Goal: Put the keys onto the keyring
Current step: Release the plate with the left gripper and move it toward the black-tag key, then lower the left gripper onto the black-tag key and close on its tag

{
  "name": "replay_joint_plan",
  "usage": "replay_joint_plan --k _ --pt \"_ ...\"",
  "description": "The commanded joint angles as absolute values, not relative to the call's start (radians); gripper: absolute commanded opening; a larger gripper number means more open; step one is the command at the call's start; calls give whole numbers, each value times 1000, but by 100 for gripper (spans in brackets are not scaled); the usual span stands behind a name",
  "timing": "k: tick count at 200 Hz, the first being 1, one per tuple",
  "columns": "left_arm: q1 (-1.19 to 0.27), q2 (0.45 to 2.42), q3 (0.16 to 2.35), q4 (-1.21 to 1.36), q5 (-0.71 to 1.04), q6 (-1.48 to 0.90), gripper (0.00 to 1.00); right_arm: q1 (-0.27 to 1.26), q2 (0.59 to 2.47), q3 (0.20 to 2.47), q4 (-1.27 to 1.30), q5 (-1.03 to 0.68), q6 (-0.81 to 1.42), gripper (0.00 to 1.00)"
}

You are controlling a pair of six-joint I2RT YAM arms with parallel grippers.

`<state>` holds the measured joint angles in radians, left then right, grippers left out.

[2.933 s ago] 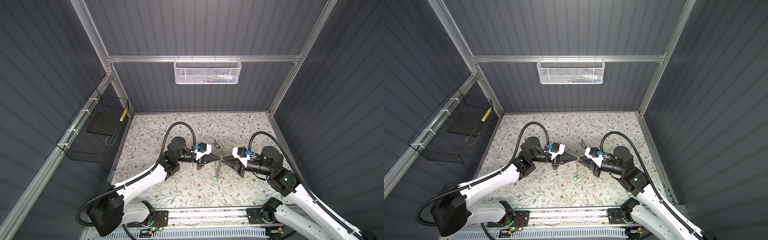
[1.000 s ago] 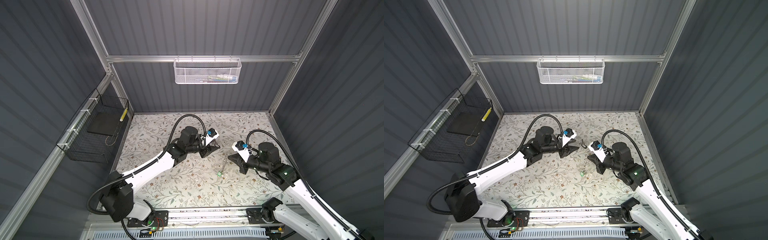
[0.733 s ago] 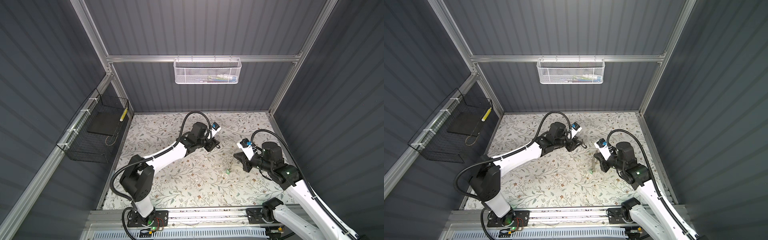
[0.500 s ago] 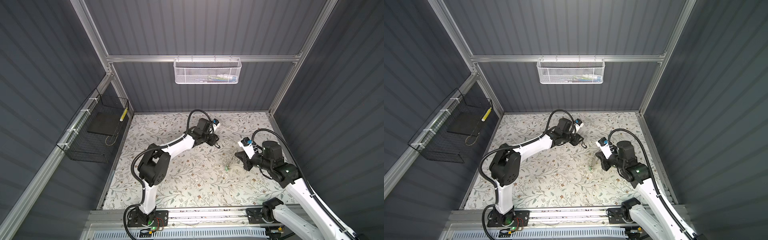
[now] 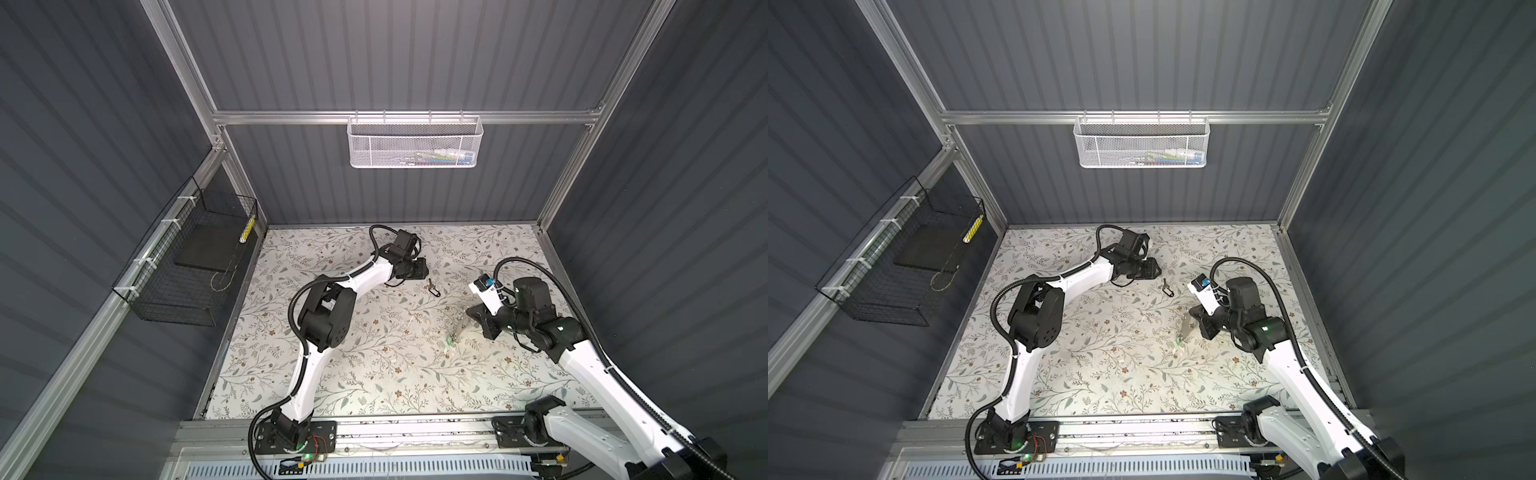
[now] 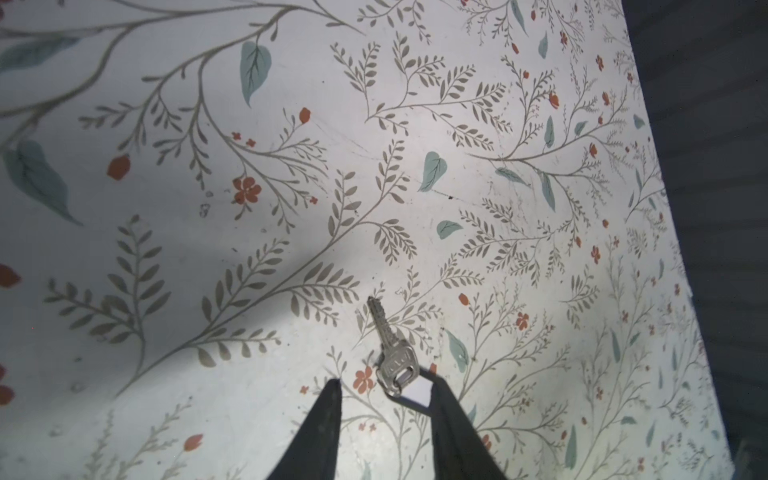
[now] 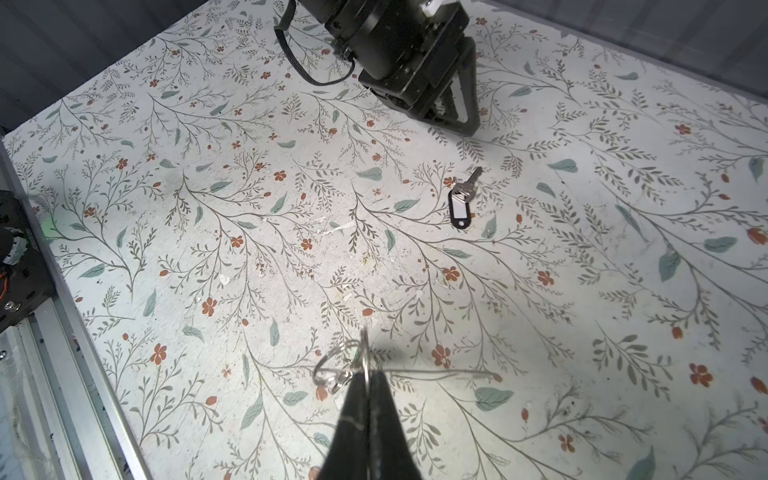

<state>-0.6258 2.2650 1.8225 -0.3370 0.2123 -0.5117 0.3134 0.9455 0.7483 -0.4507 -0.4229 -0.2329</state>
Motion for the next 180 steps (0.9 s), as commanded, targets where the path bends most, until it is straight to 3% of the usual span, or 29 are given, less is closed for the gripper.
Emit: replay_joint_plan --k 1,70,180 --pt "-632 2303 1855 -362 218 -679 35 305 952 779 -445 -448 -256 0" --pt "-649 2327 1822 -343 203 -822 33 287 975 776 -448 -471 -281 0" --pt "-667 2382 1881 -370 212 -835 27 278 984 767 -446 -485 -291 0"
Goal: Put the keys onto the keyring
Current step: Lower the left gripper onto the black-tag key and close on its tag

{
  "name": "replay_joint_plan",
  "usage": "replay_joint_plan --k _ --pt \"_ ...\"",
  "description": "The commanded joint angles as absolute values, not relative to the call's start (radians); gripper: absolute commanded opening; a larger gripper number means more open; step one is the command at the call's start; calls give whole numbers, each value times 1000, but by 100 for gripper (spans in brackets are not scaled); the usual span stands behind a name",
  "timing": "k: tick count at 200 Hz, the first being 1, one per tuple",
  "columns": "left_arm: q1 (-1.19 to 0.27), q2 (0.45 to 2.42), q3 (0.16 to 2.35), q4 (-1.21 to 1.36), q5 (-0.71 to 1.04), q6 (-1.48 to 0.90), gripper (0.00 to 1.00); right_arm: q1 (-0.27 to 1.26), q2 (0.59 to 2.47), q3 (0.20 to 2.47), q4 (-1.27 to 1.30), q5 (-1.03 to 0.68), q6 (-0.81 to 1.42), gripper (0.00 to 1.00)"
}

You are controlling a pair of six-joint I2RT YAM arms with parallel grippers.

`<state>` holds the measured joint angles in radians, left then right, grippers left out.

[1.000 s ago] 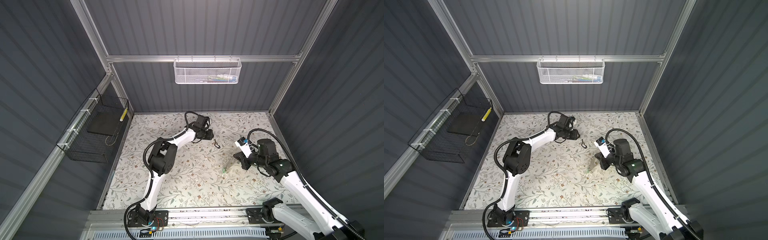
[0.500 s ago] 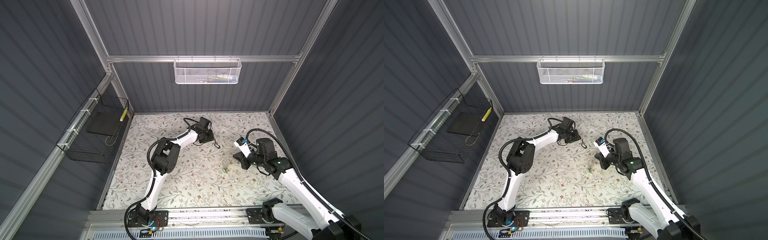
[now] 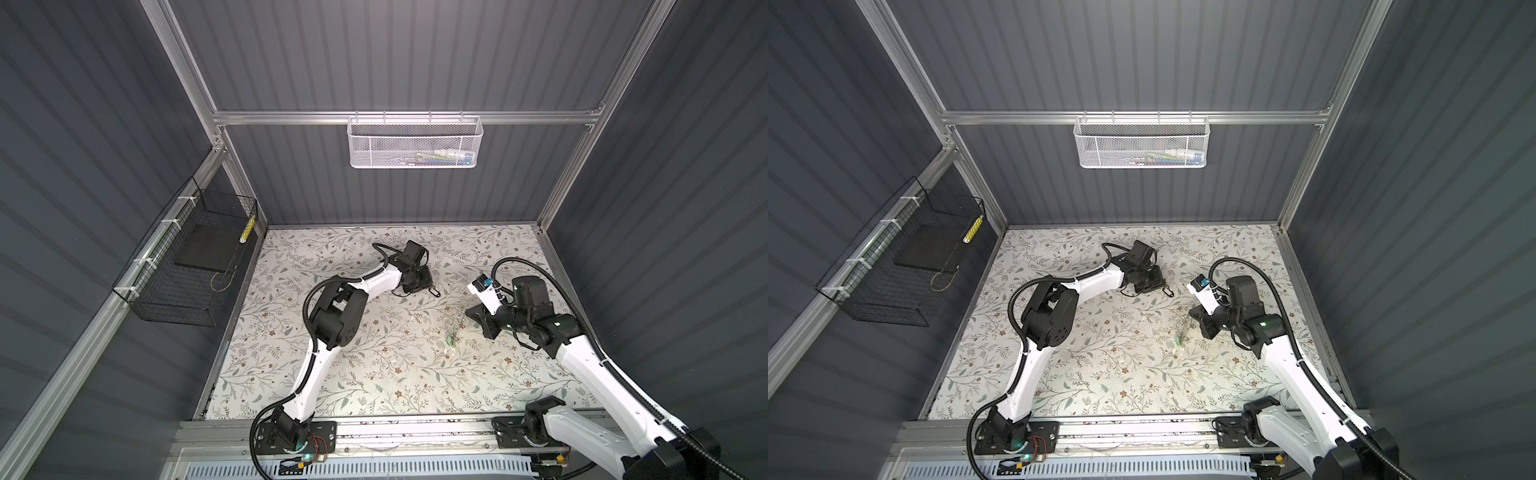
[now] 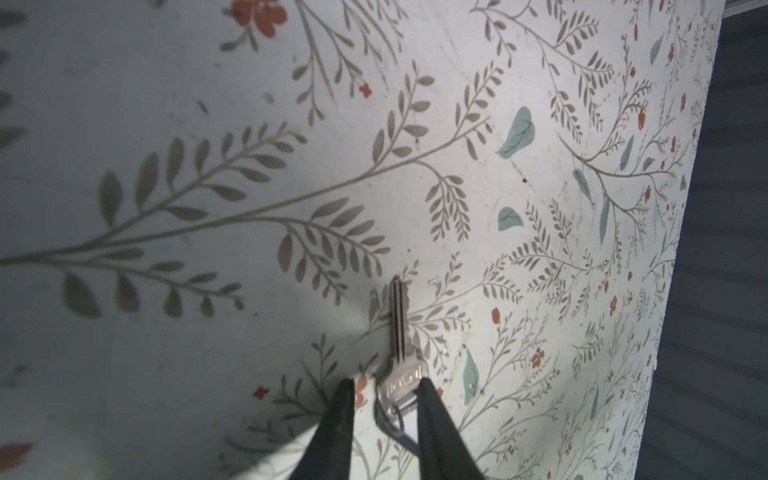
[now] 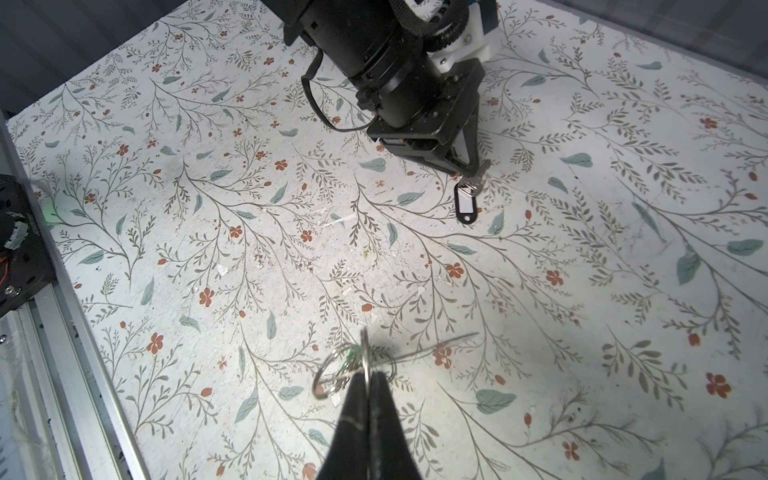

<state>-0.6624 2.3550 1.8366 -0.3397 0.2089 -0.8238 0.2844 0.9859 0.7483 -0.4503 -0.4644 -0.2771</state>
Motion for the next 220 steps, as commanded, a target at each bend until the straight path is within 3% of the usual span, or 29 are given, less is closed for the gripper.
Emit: replay_joint_plan --k 1,150,220 --pt "-667 2382 1881 -371 212 -834 26 278 984 767 -445 -485 -291 0" --pt "-677 2383 1857 -357 229 -856 21 276 997 762 -441 -499 -291 0" --pt "-676 2394 1861 -355 245 -854 10 276 1002 762 -440 -500 -291 0"
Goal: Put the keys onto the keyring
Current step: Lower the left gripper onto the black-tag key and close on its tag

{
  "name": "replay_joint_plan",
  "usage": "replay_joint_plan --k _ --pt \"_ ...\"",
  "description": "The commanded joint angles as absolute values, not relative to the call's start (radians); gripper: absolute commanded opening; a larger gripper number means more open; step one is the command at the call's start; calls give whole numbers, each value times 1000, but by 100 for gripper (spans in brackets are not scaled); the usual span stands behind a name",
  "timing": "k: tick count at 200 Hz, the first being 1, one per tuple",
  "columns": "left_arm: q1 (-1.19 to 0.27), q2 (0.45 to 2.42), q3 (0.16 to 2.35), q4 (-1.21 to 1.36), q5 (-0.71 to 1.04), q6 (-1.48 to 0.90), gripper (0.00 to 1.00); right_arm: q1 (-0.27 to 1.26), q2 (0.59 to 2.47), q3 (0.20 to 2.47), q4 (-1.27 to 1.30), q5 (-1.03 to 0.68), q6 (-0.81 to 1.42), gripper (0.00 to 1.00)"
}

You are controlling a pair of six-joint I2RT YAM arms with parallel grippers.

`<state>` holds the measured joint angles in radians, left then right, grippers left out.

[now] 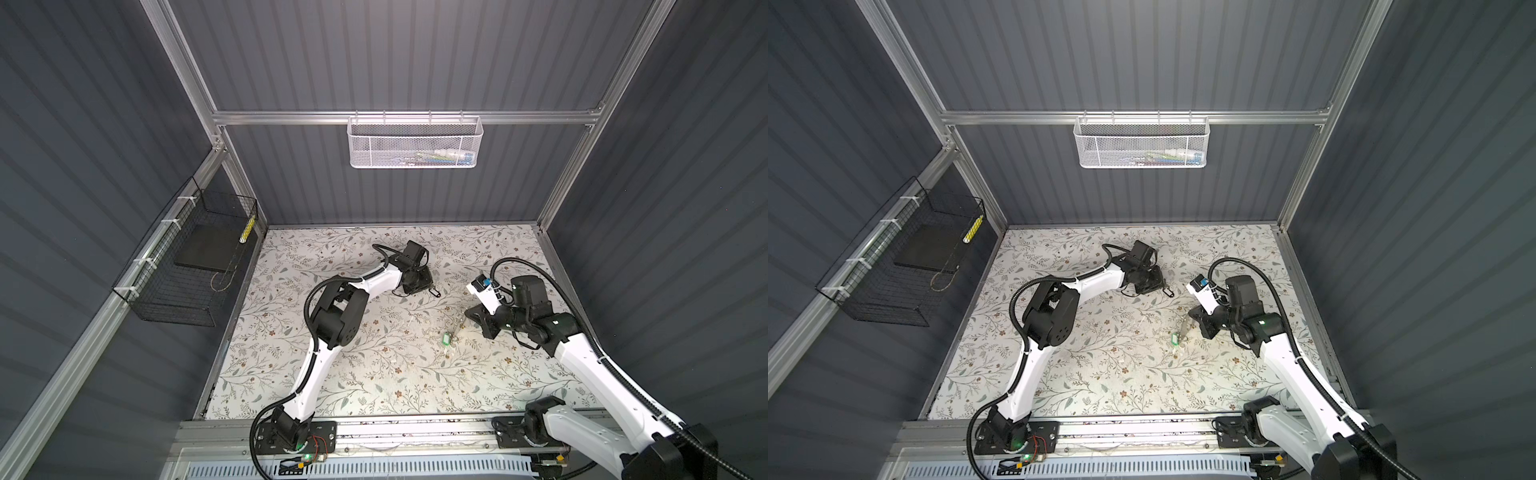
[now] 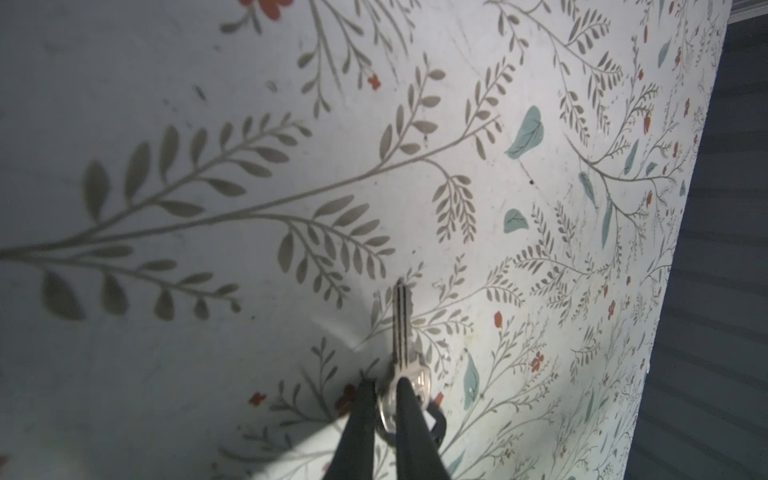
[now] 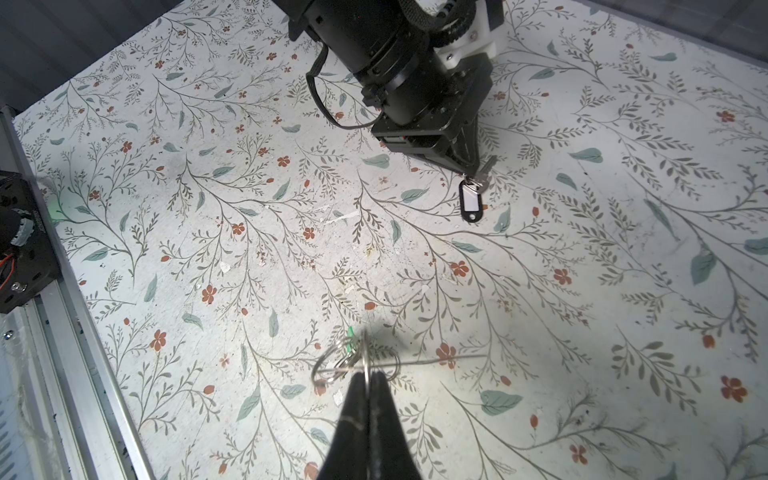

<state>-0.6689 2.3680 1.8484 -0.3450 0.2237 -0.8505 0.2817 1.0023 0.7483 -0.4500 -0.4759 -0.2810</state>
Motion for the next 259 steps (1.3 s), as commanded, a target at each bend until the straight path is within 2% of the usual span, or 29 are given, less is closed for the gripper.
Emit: replay_joint_plan --k 1,70,93,119,160,238,259 --pt "-676 2395 1861 -356 245 -854 10 276 1002 761 -440 -500 -291 0" --pt "-676 2358 1853 -345 252 -801 0 275 1002 761 -439 -498 -293 0" --pt "-676 2334 1846 -343 284 -719 0 275 1002 762 -446 -503 -301 0" --pt "-672 2353 1891 -461 356 -583 0 275 1003 764 -455 -512 -309 0" --pt "-672 2331 1886 -572 337 -414 0 275 1005 765 -460 -512 -311 0" --pt "-677 2307 1856 -604 299 -313 0 275 1026 770 -466 -531 -318 0" --pt "-681 2297 1848 -588 304 -294 12 275 1025 770 -469 -534 -319 0"
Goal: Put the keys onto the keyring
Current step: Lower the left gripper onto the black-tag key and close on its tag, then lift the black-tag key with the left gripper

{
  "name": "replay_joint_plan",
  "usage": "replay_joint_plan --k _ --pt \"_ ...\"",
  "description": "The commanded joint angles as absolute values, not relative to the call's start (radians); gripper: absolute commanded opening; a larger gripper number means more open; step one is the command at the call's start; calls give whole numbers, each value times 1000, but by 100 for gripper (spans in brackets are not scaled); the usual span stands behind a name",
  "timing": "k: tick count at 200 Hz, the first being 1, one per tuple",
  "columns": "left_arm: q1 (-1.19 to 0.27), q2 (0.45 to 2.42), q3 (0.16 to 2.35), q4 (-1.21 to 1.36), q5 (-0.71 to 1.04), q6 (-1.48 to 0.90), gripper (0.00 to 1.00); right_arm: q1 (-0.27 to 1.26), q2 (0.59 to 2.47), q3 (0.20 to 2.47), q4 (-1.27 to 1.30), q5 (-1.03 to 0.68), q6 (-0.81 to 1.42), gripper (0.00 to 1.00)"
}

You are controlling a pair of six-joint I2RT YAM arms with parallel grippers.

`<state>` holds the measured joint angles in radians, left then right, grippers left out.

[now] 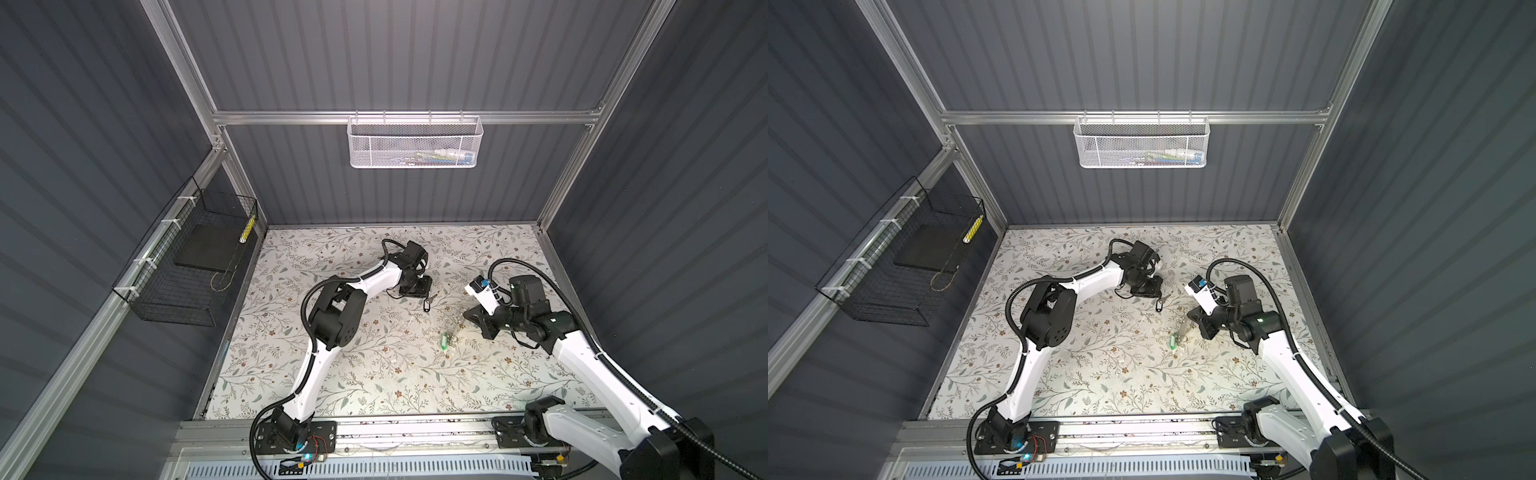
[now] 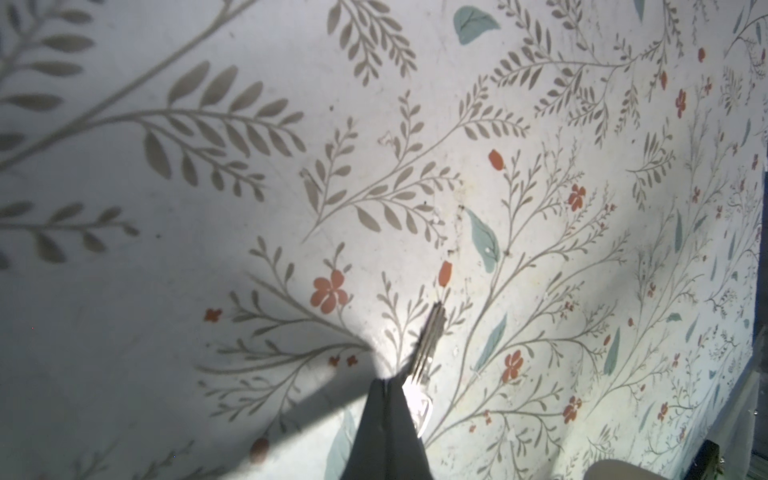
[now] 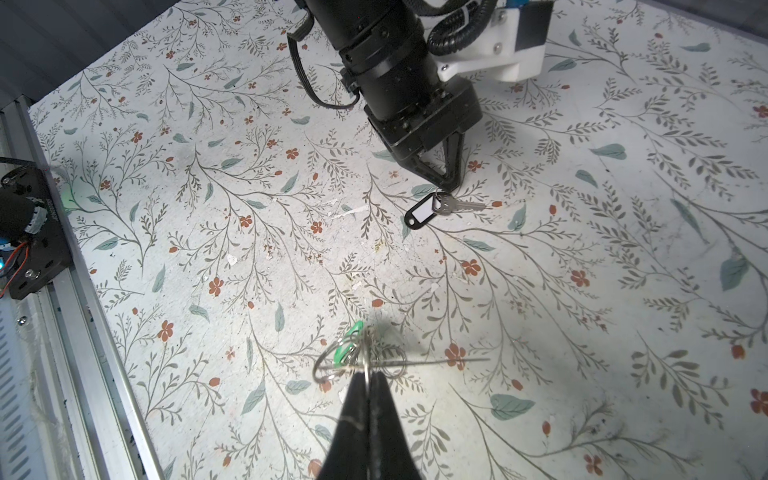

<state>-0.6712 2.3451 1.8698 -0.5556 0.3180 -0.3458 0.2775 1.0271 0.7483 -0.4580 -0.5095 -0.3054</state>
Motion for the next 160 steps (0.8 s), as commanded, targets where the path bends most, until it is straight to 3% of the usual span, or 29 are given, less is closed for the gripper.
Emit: replay_joint_plan --k 1,27,52,160 --pt "-681 2296 1847 -586 303 -293 13 275 1025 770 -469 -534 -320 0" --pt "-680 2242 1797 -531 281 -265 26 275 1026 769 -470 -532 -322 0" --pt "-681 2183 1738 -472 258 -235 29 275 1025 772 -470 -526 -322 0" --pt "-732 2209 1765 -540 133 -207 23 275 1025 775 -473 -525 -321 0"
